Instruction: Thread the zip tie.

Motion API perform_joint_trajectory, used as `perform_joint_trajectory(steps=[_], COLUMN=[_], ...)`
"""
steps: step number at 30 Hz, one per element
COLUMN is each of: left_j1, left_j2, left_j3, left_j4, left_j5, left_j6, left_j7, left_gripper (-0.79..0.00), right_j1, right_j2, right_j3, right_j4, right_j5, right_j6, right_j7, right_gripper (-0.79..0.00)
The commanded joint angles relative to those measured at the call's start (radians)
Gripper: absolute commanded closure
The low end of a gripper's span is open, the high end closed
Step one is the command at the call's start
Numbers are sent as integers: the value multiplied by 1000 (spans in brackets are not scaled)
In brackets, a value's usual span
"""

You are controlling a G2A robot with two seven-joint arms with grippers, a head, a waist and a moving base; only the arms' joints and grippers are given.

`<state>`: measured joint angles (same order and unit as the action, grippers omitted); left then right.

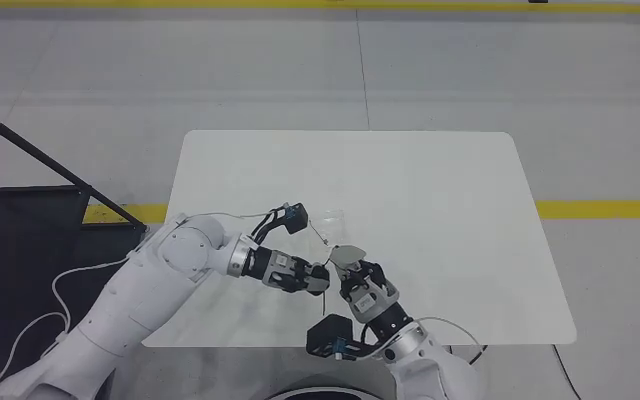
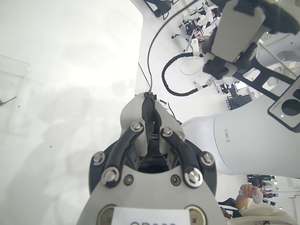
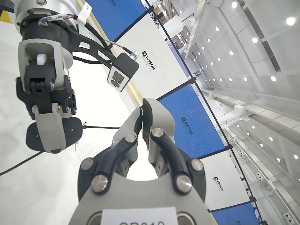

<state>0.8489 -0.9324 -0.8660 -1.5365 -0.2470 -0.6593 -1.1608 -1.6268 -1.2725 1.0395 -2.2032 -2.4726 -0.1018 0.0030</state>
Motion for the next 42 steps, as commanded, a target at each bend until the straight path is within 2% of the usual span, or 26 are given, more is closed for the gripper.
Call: perform_joint_trajectory(steps=[1, 31, 42], left_j1=[-2, 19, 29], left_j2=[0, -2, -2], left_j3=[-1, -47, -61], left_j4=[5, 17, 1], left_j5=[-3, 6, 35], left_j6=[1, 16, 9], left_j7=[-1, 61, 77], left_gripper=[0, 0, 0], right_j1=[1, 4, 12], right_j2=[1, 37, 47], right_j3=[0, 45, 45], right_j4=[0, -25, -25], right_j5=[7, 87, 90], right_j6=[-6, -246, -286], right_j7=[-12, -228, -220], right_gripper=[0, 0, 0])
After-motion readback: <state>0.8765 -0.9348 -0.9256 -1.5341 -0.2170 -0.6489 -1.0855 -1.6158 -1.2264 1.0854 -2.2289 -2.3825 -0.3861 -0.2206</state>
